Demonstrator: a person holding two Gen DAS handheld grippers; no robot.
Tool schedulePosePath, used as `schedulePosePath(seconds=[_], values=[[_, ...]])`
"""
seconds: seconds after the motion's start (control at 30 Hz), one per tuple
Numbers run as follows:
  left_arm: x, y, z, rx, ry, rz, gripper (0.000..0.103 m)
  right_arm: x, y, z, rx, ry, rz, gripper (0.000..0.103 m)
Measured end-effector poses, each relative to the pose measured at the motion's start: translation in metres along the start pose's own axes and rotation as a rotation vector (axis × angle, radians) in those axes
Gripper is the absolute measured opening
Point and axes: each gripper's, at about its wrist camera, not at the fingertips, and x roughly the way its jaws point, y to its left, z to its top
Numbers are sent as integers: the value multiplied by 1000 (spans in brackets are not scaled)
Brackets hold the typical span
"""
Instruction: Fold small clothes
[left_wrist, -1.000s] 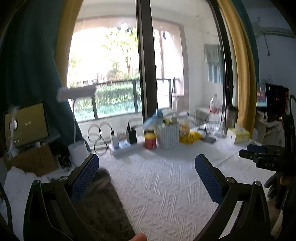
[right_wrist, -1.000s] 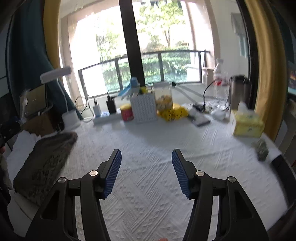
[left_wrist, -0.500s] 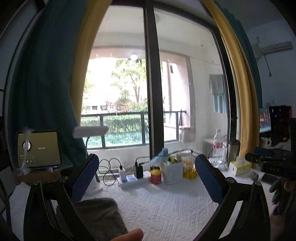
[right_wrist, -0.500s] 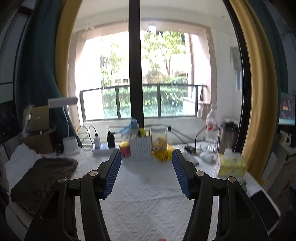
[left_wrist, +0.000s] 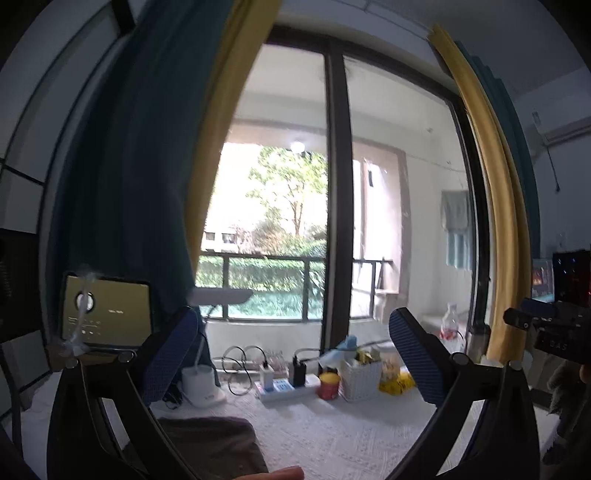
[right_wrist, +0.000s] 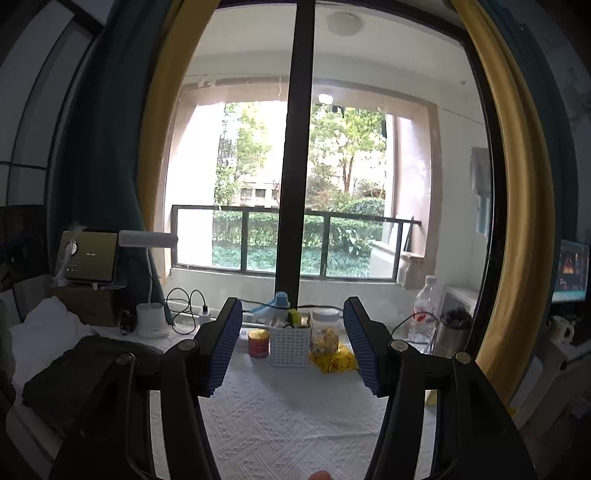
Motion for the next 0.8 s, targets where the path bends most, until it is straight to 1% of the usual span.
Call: schedulePosePath(seconds=[0.17,0.37,0.47,0.6,0.8], values=[[-5,13,5,3,-11,56,102,-6,6,15,8,-34,-17,60],[-7,37,7,-34,11,100,102,-10,15,26,12,-66,11,60],[-6,43,5,-36,22,107,102,-9,21,30,11,-75,22,61],[-3,51,0,-57,56,104,102,-4,25,26,6,-64,28,61],[4,51,-6,-45,82,118,102,9,24,17,9,-21,25,61]])
